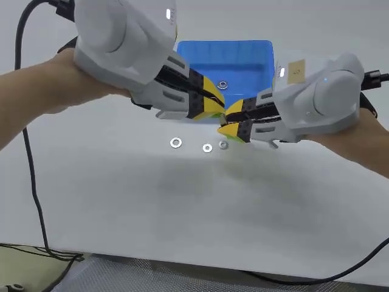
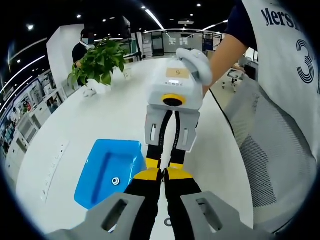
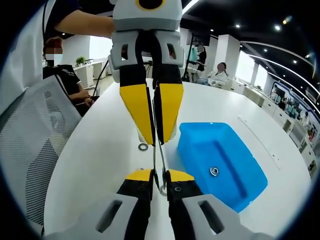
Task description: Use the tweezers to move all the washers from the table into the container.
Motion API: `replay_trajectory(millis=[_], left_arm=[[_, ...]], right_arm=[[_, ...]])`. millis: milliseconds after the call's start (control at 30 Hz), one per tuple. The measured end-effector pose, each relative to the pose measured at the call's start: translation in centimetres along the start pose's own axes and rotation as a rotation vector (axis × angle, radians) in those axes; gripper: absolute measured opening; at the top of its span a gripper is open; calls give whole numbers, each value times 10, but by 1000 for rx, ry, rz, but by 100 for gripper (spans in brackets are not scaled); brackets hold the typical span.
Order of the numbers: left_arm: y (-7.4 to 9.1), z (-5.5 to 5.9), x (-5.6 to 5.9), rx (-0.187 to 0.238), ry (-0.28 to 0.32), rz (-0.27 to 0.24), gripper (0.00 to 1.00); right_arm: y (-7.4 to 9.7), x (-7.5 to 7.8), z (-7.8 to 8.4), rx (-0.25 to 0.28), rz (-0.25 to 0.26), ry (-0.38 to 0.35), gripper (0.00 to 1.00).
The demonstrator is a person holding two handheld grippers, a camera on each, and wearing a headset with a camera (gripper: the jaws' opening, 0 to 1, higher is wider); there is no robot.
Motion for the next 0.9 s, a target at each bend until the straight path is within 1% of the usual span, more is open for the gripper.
replay_trajectory(millis=[167,367,633,767,867,900], left_arm=[[-2,-3,0,-2,-7,8,7],[-4,-5,-2,-5,-14,10,7],[-8,-5,-4,0,-27,13,7],[-9,-4,-4,-3,-27,18,7],[-11,-2,-3,-15,-35,23,7],[-11,-2,-3,-12,-33,24,7]], right_arm=[[-1,0,2,-13,-4,-4,12],[-2,-1,4,-10,-4,-12,12],[-1,1,7,-9,2,-14,12],[-2,0,8,-12,1,-17,12],[-2,0,9,-13,0,-18,12],[-2,0,10,-14,-1,-20,12]])
Point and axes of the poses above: the centre of the closed fingertips' face, and the gripper's own axes: y roughly backward along the fingers, x roughly to its right, z roughly out of its underside, the point moved 7 cm from there along y, roughly backward along the fingers, and after that the axes turned 5 degrees about -y, right-handed, at the moved point
